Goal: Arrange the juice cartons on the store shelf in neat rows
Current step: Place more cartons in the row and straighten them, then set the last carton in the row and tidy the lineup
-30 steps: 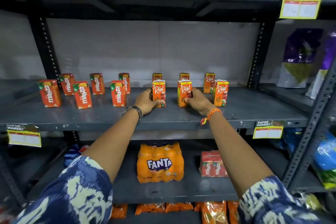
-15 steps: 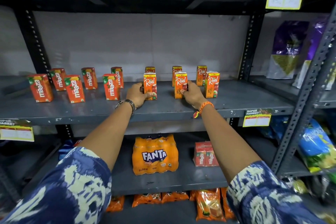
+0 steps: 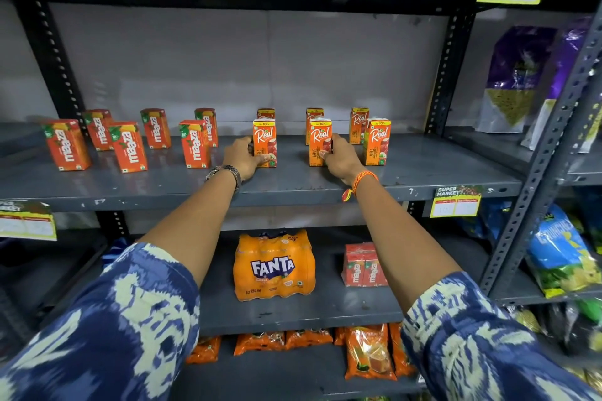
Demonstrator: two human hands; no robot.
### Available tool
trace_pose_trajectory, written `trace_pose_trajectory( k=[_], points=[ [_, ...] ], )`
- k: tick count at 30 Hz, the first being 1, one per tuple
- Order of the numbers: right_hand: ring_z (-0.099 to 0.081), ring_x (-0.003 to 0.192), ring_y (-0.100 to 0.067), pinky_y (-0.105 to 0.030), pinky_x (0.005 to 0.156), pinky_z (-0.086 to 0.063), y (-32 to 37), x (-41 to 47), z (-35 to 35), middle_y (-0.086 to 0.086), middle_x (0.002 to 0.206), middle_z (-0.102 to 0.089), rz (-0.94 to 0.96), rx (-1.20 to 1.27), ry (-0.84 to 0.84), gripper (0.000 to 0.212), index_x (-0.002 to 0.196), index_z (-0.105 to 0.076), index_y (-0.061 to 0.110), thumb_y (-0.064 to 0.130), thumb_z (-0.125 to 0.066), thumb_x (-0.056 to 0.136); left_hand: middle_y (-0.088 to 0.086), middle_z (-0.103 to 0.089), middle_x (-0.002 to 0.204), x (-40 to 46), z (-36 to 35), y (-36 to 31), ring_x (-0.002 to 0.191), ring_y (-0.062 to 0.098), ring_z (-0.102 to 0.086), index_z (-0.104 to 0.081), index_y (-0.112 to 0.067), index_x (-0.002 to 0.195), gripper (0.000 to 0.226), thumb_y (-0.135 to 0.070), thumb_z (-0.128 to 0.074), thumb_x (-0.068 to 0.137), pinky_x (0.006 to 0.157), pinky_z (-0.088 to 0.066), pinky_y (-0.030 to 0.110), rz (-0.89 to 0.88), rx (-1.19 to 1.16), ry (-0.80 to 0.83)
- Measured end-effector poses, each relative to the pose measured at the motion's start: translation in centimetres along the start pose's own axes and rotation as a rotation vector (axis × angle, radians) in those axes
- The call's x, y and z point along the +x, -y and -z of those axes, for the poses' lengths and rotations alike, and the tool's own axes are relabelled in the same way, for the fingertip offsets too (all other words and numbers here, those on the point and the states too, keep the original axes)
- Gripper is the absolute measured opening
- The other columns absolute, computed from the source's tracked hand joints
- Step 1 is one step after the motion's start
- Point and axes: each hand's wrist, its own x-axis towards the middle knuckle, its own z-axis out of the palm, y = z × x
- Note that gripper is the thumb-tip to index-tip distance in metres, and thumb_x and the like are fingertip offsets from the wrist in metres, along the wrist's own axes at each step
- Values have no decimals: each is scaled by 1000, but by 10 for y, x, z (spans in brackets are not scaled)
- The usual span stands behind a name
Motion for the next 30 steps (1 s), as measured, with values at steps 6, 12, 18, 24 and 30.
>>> trace_pose_trajectory(
  k=[6, 12, 18, 24, 30],
  points=[
    [-51, 131, -32, -45, 110, -42, 2, -3, 5, -13, 140, -55, -18, 45, 5, 49, 139, -42, 6, 17, -58, 94, 11, -64, 128, -15, 5, -11, 117, 29, -60, -55, -8, 127, 51, -30, -72, 85, 95, -44, 40, 33, 18, 26],
    [-54, 126, -25, -40, 107, -47, -13, -32, 15, -12, 132, -58, 162, 102, -220, 53, 141, -44, 7, 2, -59, 91, 13, -68, 118, -90, -4, -17, 109, 33, -62, -58, -9, 124, 40, -33, -62, 92, 88, -44, 38, -219, 172, -213],
    [-61, 98, -19, -24, 80, -55, -48, -38, 61, -11, 114, -61, 149, 385, -675, 45, 120, -57, 8, -3, -67, 78, 6, -58, 138, -129, -41, -6, 125, 25, -55, -52, -16, 138, 52, -47, -36, 99, 106, -41, 45, -382, 495, -212],
    [-48, 132, -27, -46, 110, -41, -77, -3, 103, -12, 139, -51, -46, 261, -204, 68, 139, -38, 7, 3, -72, 80, 1, -55, 143, -128, -48, 3, 129, 22, -52, -51, -20, 139, 54, -50, -31, 99, 108, -36, 45, -377, 564, -238],
    [-57, 123, -26, -44, 105, -47, -77, 6, 105, -11, 131, -60, -41, 200, 1, 48, 136, -46, 9, 5, -62, 90, 3, -57, 140, -133, -49, -4, 129, 24, -52, -54, -18, 138, 55, -49, -33, 97, 110, -34, 46, -361, 531, -249]
  ],
)
